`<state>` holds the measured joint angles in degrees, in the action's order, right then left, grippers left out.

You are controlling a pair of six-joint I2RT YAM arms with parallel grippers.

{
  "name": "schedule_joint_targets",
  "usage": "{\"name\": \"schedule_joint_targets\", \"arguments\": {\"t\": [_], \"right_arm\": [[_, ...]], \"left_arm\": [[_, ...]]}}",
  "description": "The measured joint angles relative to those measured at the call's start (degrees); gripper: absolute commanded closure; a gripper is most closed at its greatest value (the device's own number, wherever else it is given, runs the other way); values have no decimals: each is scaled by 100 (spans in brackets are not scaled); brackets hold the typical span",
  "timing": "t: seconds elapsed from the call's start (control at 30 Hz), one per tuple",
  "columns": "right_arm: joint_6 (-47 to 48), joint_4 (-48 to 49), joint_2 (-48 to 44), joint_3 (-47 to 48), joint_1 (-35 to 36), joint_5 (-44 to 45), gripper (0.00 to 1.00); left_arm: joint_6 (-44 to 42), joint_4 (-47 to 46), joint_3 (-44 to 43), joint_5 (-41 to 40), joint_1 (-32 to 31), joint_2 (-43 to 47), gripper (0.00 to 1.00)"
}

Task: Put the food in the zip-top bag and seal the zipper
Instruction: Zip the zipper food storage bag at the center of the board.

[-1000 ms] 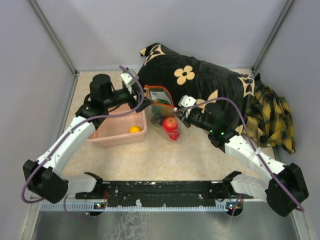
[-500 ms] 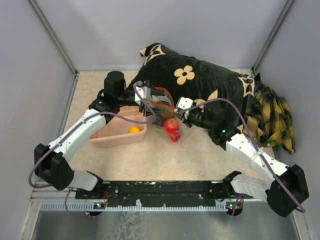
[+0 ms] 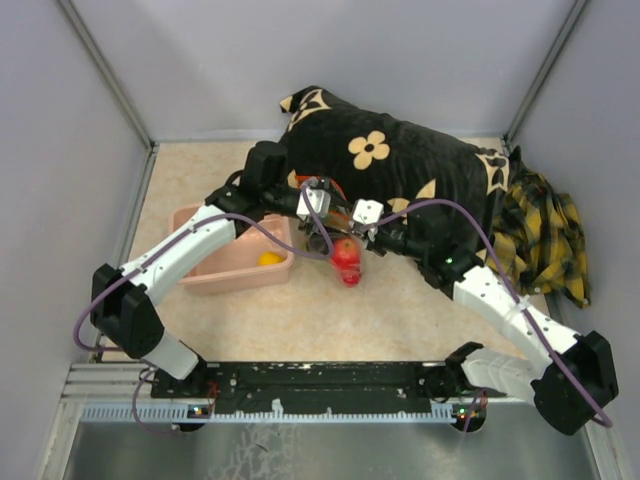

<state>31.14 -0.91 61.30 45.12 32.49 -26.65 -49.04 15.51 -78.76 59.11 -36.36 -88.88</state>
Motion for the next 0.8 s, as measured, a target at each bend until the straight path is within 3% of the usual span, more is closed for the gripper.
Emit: {"name": "schedule_joint_targets", "arguments": {"t": [0.2,0.33,0.6,0.8], "right_arm": [[76,-7,-4,2,0,-96,100],[90,-63,-4,37,0,-146,100],[131,-103,-7,76,-2,-146,100],[131,-129,-7,76,-4,-79,100]], "left_arm": [[-111,61,-37,61,-74,-140,39],[-164,87,-79,79,-144,-258,45],[-249,146,-116,55,-184,-317,62],[-376,317,-116,-42,-190,-317,81]]}}
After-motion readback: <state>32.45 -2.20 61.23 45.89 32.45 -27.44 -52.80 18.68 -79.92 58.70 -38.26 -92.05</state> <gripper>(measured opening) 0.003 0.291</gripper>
